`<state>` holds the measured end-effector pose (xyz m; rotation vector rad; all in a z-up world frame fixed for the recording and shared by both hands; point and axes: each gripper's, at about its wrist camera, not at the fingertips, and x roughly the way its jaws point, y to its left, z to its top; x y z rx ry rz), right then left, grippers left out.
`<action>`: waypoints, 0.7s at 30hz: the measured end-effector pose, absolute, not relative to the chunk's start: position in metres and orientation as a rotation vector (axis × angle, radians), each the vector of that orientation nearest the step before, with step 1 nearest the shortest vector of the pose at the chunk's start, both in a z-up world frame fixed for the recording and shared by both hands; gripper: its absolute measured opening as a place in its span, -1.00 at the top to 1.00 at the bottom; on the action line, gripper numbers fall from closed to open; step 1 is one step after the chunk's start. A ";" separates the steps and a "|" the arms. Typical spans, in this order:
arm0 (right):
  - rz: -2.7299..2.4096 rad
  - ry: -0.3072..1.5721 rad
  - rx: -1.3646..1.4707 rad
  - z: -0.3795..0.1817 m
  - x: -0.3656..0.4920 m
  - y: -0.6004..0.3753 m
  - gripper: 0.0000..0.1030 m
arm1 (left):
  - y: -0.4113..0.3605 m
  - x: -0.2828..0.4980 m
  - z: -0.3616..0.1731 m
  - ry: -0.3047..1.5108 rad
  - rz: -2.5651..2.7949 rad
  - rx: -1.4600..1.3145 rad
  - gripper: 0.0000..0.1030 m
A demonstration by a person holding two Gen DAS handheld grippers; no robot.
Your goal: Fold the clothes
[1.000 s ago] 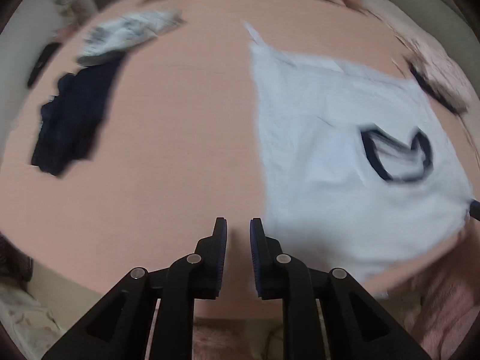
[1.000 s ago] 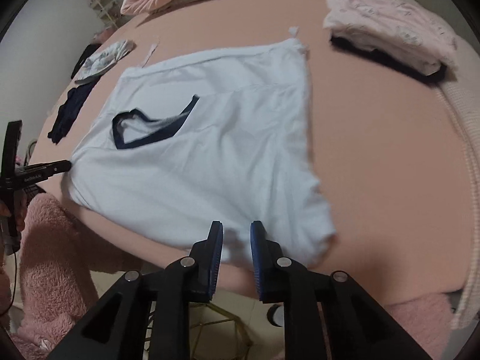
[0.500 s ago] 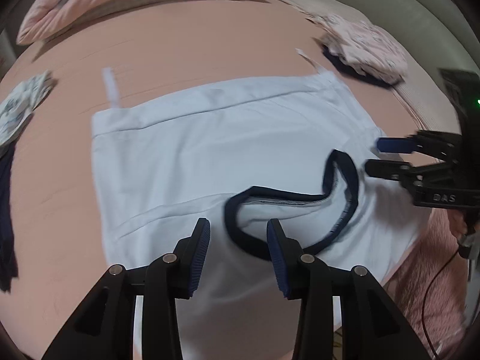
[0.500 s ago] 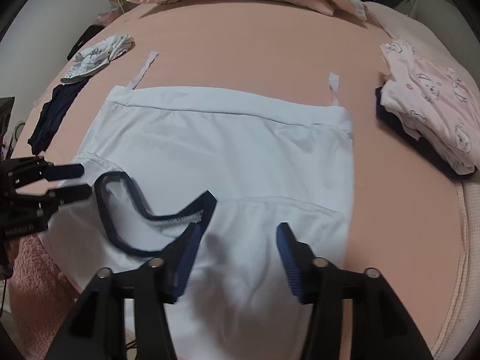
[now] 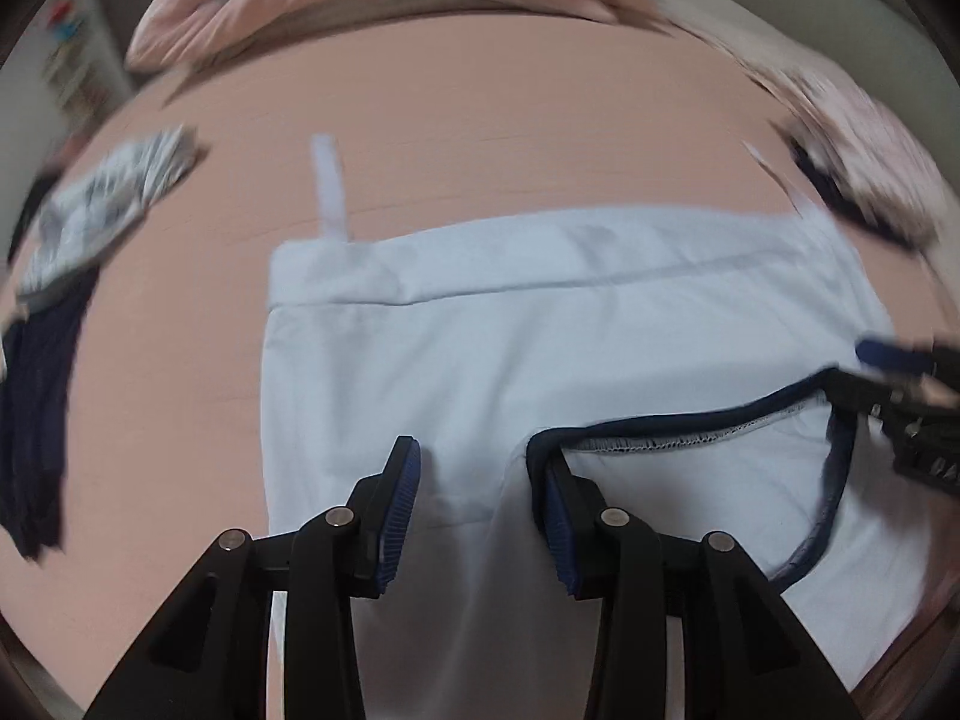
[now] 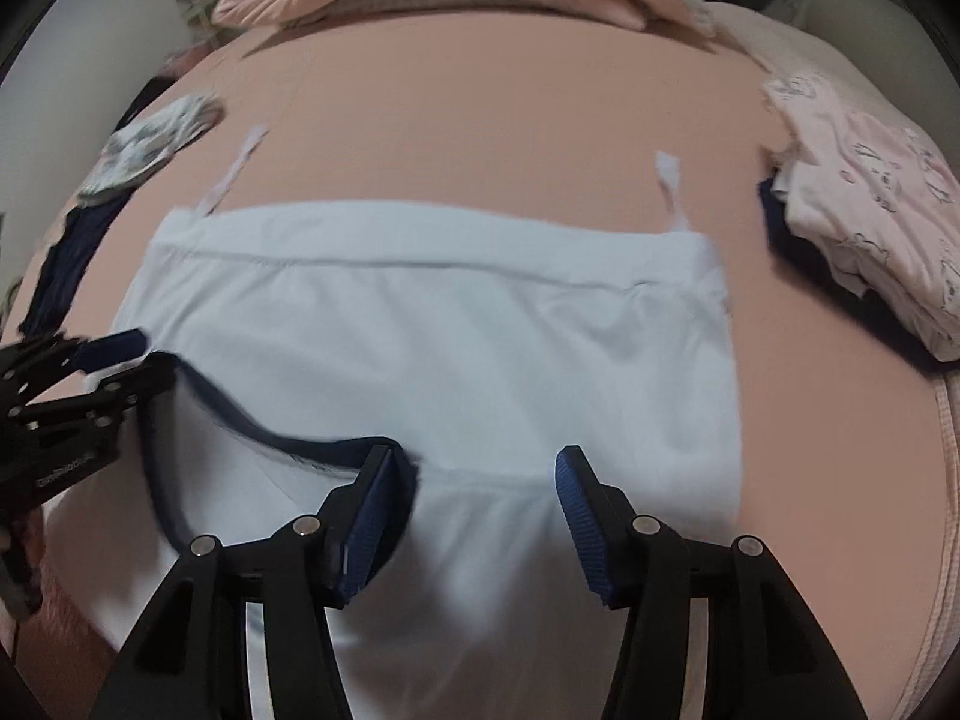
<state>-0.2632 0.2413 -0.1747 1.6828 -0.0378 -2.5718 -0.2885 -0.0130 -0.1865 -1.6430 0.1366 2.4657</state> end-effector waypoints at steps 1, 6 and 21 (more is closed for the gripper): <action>-2.577 -0.088 1.680 -0.176 -0.264 0.246 -0.06 | -0.017 -0.291 -0.188 0.077 2.434 -1.677 0.30; -2.537 -0.339 1.586 -0.157 -0.255 0.259 -0.06 | -0.029 -0.280 -0.164 -0.062 2.360 -1.599 0.29; -2.584 -0.187 1.689 -0.166 -0.198 0.267 -0.06 | -0.073 -0.244 -0.142 -0.391 2.339 -1.413 0.25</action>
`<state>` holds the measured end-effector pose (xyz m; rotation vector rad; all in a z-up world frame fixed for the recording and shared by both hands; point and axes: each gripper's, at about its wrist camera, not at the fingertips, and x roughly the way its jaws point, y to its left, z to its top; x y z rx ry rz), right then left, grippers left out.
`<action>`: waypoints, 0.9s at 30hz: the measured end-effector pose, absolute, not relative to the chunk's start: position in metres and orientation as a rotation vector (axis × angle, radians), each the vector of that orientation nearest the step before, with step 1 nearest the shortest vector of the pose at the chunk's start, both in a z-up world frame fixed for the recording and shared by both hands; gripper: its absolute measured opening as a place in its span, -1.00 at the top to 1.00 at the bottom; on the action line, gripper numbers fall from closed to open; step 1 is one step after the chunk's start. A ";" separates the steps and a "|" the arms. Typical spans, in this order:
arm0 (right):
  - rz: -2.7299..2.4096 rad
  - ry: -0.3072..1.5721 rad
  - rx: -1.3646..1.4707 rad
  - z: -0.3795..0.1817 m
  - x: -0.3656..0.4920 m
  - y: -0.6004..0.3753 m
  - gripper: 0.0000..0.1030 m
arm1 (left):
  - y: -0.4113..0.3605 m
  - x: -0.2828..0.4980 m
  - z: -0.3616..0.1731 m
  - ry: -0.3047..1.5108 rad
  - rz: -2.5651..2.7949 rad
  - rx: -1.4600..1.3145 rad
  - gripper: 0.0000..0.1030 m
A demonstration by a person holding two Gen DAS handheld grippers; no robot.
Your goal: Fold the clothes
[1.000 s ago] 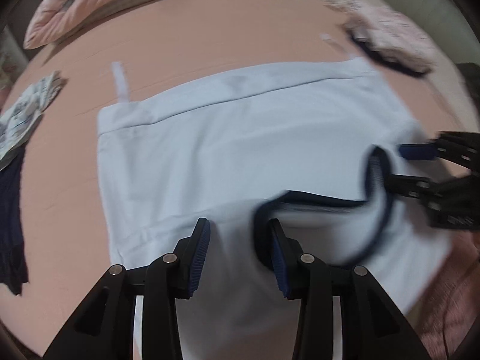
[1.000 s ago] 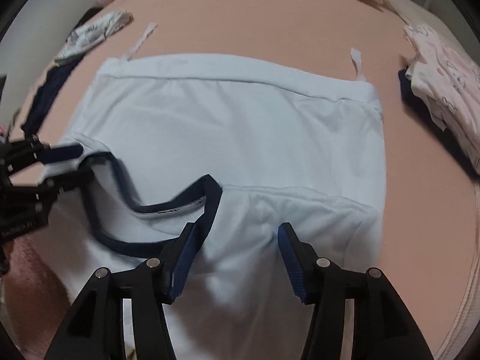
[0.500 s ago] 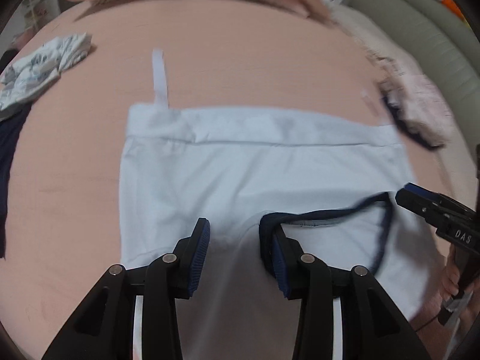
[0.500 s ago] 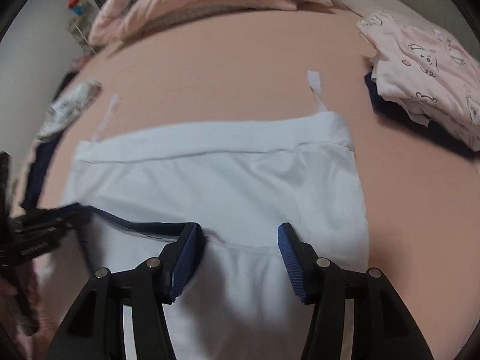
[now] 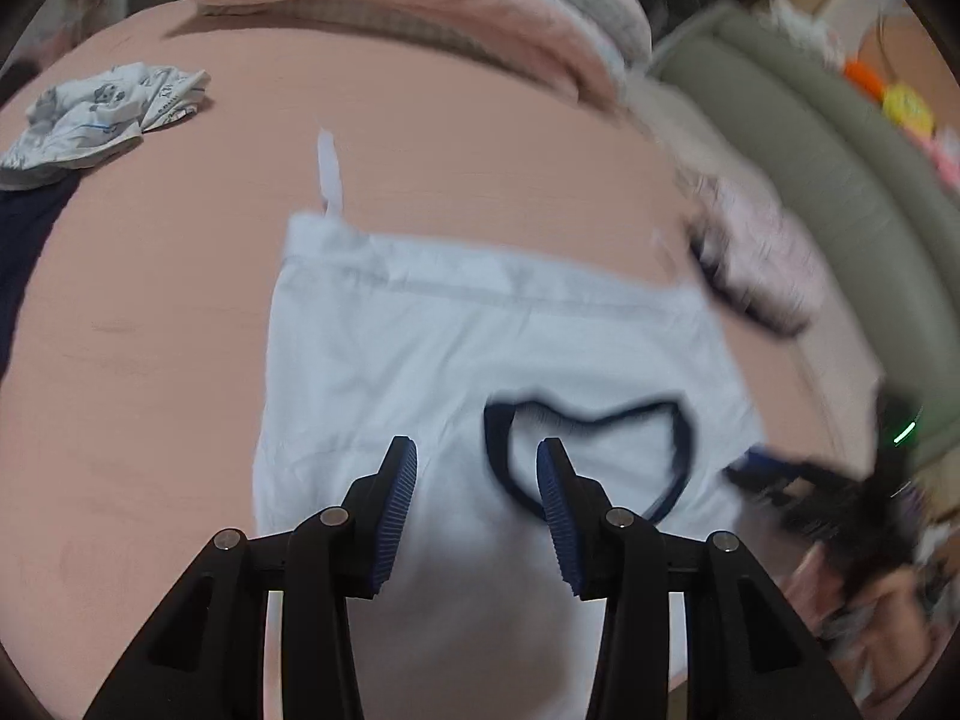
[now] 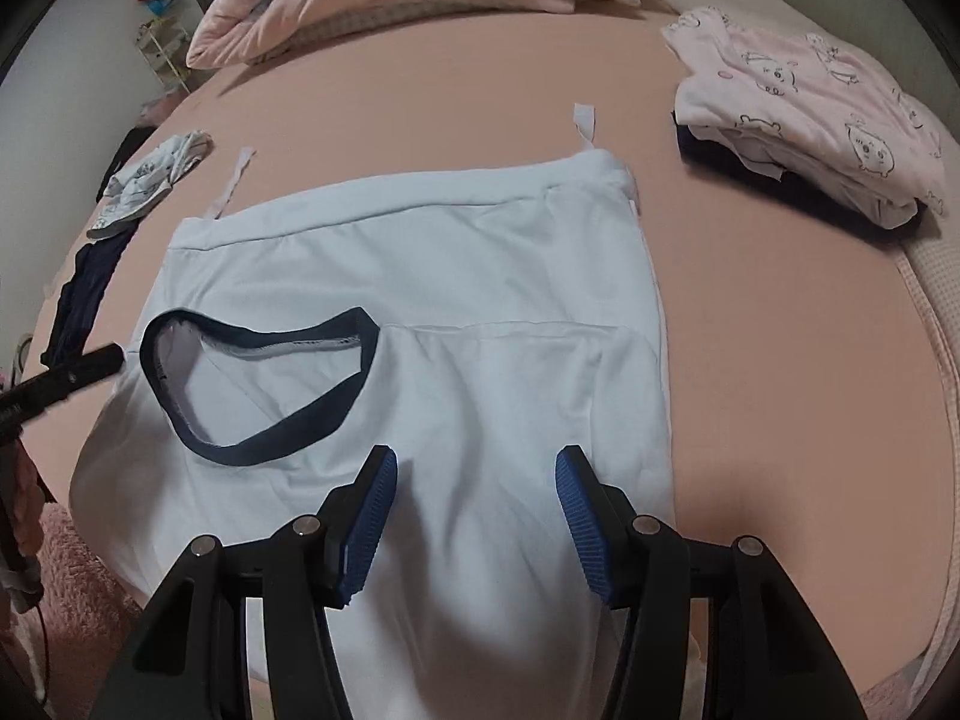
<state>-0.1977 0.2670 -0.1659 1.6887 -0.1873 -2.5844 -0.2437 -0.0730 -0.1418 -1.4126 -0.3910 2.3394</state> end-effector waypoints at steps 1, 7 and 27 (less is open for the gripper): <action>-2.601 -0.164 1.713 -0.169 -0.200 0.269 -0.06 | -0.077 -0.247 -0.138 -0.444 2.333 -1.402 0.25; -2.669 -0.254 1.692 -0.156 -0.208 0.276 -0.06 | -0.061 -0.249 -0.148 -0.126 2.360 -1.529 0.26; -2.678 -0.140 1.563 -0.124 -0.209 0.261 -0.06 | -0.039 -0.237 -0.141 -0.096 2.460 -1.494 0.26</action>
